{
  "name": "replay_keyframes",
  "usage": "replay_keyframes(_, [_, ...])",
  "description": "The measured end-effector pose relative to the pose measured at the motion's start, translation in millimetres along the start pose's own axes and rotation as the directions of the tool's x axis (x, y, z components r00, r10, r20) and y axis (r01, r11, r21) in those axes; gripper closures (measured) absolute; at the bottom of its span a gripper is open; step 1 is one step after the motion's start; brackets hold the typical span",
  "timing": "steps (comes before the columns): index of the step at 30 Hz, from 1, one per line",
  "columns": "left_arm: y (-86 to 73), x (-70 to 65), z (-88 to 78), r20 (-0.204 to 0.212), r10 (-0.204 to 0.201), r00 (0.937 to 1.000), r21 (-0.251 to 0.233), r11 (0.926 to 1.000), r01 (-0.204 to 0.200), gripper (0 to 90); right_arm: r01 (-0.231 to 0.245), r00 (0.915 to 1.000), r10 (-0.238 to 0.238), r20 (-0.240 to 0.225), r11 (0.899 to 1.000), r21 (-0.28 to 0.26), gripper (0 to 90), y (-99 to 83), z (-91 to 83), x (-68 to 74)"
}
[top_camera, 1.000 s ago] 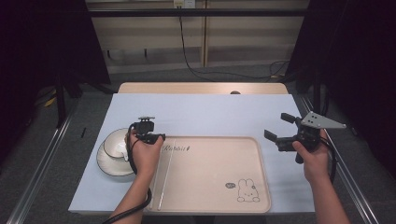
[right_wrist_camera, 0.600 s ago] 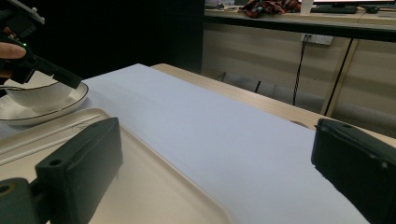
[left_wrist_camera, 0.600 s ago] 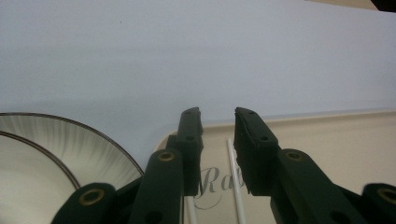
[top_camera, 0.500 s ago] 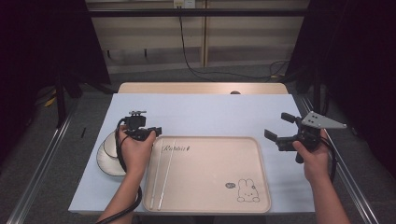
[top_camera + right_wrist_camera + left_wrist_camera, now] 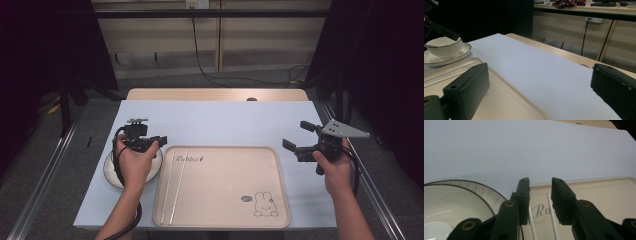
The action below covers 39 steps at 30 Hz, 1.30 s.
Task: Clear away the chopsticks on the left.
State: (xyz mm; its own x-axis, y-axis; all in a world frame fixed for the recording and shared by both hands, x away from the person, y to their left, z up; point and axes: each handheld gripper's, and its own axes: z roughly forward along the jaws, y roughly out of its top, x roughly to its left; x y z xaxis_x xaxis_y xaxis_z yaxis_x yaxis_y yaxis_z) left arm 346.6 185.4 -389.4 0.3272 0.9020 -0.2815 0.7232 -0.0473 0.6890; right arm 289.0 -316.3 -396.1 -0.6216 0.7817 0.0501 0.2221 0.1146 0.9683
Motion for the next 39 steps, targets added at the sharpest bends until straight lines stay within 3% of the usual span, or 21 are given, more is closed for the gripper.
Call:
replay_keyframes(3, [-0.6,2.1,-4.9,0.025,0.004,0.9997,0.006,1.0000,-0.004,71.4,0.000,1.0000,0.000,0.009,1.000,0.001,1.8,-0.2,0.9,0.5])
replay_keyframes(6, [-1.5,4.2,-7.9,0.020,-0.001,0.9998,0.006,1.0000,0.001,72.4,0.001,1.0000,-0.001,0.006,1.000,0.001,1.8,-0.3,1.4,0.4])
replay_keyframes(12, [-3.0,8.9,-13.9,0.032,0.003,0.9995,0.033,0.9995,-0.004,85.3,-0.003,1.0000,0.003,0.007,1.000,-0.001,1.8,-0.5,2.5,0.4])
replay_keyframes(13, [-3.9,10.8,-15.9,0.050,-0.018,0.9986,0.038,0.9992,0.016,87.6,-0.003,1.0000,0.003,0.002,1.000,0.001,1.8,-0.7,3.0,0.0])
replay_keyframes(15, [-4.6,14.2,-18.7,0.047,-0.005,0.9989,0.067,0.9978,0.002,90.0,-0.003,1.0000,0.003,0.003,1.000,0.001,1.8,-0.8,3.3,-0.6])
replay_keyframes(19, [-7.8,19.3,-20.6,0.052,-0.050,0.9974,0.088,0.9951,0.046,90.0,-0.002,1.0000,0.002,-0.008,1.000,0.002,1.8,-0.5,4.4,-0.8])
replay_keyframes(29, [-18.5,27.8,-21.0,0.070,-0.071,0.9950,0.155,0.9862,0.059,90.0,-0.005,1.0000,0.005,0.004,1.000,-0.003,1.8,-0.6,3.4,-1.7])
replay_keyframes(39, [-33.2,39.9,-30.3,0.062,-0.099,0.9932,0.164,0.9826,0.088,90.0,-0.002,1.0000,0.002,-0.001,1.000,0.002,1.8,-0.4,5.0,-0.8])
